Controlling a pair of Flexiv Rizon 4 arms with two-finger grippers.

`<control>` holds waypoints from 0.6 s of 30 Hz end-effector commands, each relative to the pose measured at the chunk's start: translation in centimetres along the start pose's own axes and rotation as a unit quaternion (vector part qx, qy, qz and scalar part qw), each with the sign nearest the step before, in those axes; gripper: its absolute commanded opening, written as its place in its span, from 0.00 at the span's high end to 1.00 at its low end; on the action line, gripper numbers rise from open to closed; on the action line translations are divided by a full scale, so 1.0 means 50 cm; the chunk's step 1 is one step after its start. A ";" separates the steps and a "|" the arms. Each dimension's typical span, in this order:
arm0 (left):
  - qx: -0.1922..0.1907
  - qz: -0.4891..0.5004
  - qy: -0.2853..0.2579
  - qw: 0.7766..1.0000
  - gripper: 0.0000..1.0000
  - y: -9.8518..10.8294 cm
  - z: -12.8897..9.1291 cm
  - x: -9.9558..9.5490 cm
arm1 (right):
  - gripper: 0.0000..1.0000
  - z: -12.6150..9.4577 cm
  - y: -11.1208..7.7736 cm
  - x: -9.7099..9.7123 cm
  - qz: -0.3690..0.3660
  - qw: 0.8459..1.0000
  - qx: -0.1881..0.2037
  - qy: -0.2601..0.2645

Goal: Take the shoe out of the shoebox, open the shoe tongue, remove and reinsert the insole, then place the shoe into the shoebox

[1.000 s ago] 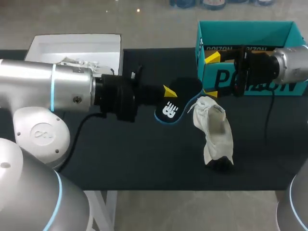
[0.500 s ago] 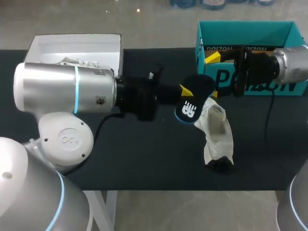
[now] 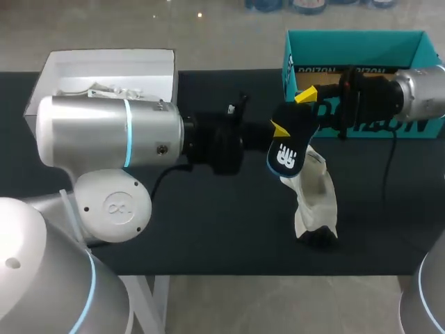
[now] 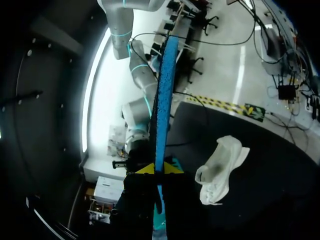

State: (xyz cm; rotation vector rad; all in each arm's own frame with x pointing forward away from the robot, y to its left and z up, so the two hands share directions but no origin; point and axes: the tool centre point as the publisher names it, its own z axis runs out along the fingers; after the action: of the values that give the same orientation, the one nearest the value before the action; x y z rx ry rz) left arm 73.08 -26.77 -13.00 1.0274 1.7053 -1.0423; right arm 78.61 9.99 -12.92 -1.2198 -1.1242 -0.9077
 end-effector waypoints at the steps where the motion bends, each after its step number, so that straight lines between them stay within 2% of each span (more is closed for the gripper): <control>1: -0.008 0.001 0.002 1.000 1.00 -0.008 -0.001 -0.001 | 1.00 0.001 0.001 0.000 0.000 1.000 0.000 -0.001; 10: -0.015 -0.010 -0.003 1.000 1.00 -0.013 -0.008 0.008 | 1.00 0.001 0.001 0.000 0.000 1.000 0.000 -0.001; 11: -0.014 -0.013 -0.001 1.000 0.94 -0.014 -0.008 0.008 | 1.00 0.001 0.001 0.000 0.000 1.000 0.000 -0.001; 12: -0.007 -0.017 -0.002 1.000 0.00 -0.015 -0.009 0.009 | 1.00 0.001 0.001 0.000 0.000 1.000 0.000 -0.001; 14: -0.009 -0.014 0.000 1.000 0.00 -0.020 -0.012 0.009 | 1.00 0.001 0.001 0.000 0.000 1.000 0.000 -0.001; 15: 0.004 -0.018 -0.003 1.000 0.00 -0.024 -0.017 0.008 | 1.00 0.001 0.001 0.000 0.000 1.000 0.000 -0.001; 18: 0.002 -0.025 -0.014 1.000 0.00 -0.024 -0.046 0.004 | 1.00 0.001 0.001 0.000 0.000 1.000 0.000 -0.001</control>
State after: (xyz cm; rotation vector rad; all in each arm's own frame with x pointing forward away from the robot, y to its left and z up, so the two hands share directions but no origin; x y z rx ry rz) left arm 71.86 -26.71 -12.28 0.9730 1.7290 -1.0681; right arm 78.59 10.00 -12.94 -1.2197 -1.1240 -0.9082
